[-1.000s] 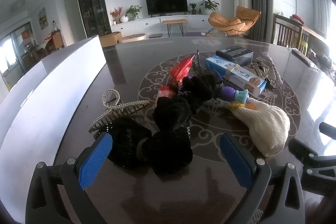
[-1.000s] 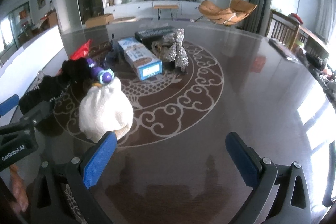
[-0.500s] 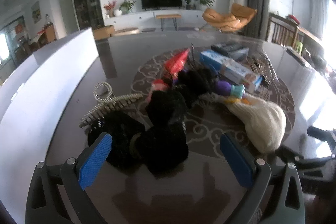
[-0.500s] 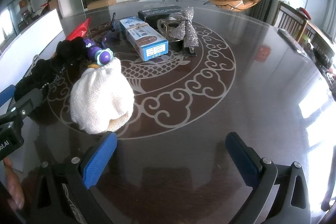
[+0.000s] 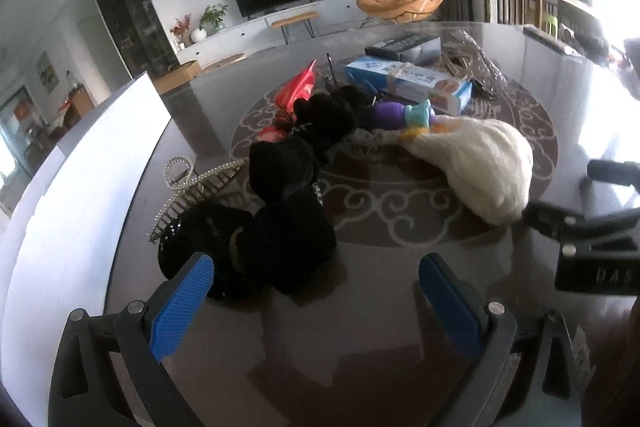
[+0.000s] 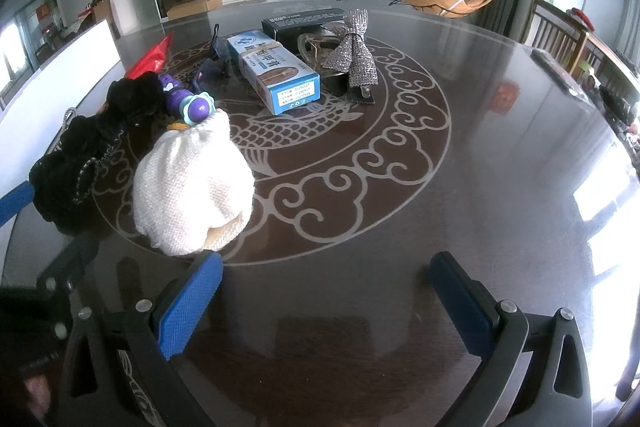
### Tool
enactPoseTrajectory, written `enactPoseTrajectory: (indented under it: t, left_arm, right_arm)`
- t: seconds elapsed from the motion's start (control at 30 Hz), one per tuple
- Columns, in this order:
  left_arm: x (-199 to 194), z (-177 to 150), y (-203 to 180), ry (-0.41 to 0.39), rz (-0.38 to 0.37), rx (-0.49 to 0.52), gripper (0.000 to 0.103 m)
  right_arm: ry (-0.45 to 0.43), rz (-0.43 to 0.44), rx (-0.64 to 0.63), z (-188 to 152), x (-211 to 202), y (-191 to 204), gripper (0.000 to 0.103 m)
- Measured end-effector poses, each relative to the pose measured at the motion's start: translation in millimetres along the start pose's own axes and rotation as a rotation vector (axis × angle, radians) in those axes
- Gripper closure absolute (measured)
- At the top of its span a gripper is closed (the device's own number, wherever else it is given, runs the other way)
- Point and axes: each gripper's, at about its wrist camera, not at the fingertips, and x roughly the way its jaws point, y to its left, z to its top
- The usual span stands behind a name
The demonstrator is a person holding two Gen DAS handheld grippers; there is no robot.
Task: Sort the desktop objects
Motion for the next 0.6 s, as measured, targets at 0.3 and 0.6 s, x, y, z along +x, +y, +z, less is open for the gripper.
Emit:
enactPoseTrajectory:
  t: [0.3, 0.6]
  left_arm:
    - [9.8, 3.4, 0.2, 0.049, -0.007, 0.002, 0.000]
    - [21.1, 3.6, 13.8, 0.091, -0.103, -0.083, 0.000]
  right_arm:
    - [-0.001, 0.003, 0.002, -0.8, 0.0, -0.1, 0.000]
    - [-0.002, 0.007, 0.005, -0.8, -0.6, 0.0, 0.000]
